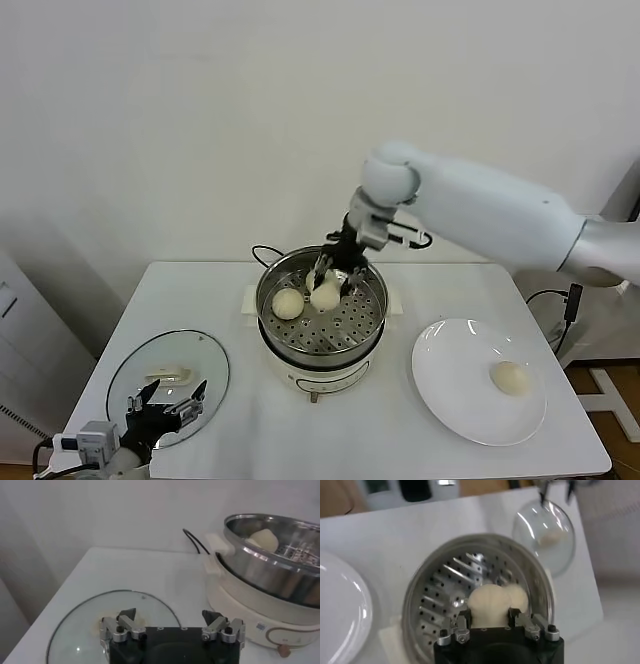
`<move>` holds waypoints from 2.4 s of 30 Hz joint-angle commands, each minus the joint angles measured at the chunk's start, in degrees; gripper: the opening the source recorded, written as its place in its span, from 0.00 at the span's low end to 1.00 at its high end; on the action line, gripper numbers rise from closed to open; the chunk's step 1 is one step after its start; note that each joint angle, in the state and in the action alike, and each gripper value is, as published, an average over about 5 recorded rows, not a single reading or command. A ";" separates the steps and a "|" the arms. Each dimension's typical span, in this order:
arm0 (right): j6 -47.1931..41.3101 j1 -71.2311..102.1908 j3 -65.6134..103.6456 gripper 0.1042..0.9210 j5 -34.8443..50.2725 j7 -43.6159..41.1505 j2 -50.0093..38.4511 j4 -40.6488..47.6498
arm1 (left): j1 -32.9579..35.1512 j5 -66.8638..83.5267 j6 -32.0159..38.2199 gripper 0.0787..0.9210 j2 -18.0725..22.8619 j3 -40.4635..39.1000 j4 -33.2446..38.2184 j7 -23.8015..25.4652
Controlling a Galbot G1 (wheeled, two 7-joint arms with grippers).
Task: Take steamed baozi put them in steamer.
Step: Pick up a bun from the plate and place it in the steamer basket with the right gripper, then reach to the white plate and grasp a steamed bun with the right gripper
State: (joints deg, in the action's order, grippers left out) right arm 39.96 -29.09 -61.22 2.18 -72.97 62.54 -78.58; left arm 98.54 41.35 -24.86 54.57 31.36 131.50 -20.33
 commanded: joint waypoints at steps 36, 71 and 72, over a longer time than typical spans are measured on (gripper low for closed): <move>-1.80 1.56 9.04 0.88 -9.55 -1.57 -2.21 6.88 | 0.22 0.08 0.05 0.88 0.04 0.32 -0.12 -0.01; -30.86 20.73 9.66 0.88 1.95 -2.65 -37.52 12.07 | 0.31 0.45 0.23 0.88 -0.50 1.14 0.37 -0.05; -30.81 21.85 10.76 0.88 1.43 -2.47 -37.56 12.03 | 0.29 0.46 0.24 0.88 -0.49 1.12 0.37 -0.05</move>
State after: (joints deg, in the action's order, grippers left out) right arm 11.99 -21.37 -59.73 6.22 -76.54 31.41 -65.83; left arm 98.91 41.81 -24.62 54.16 32.58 131.89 -20.38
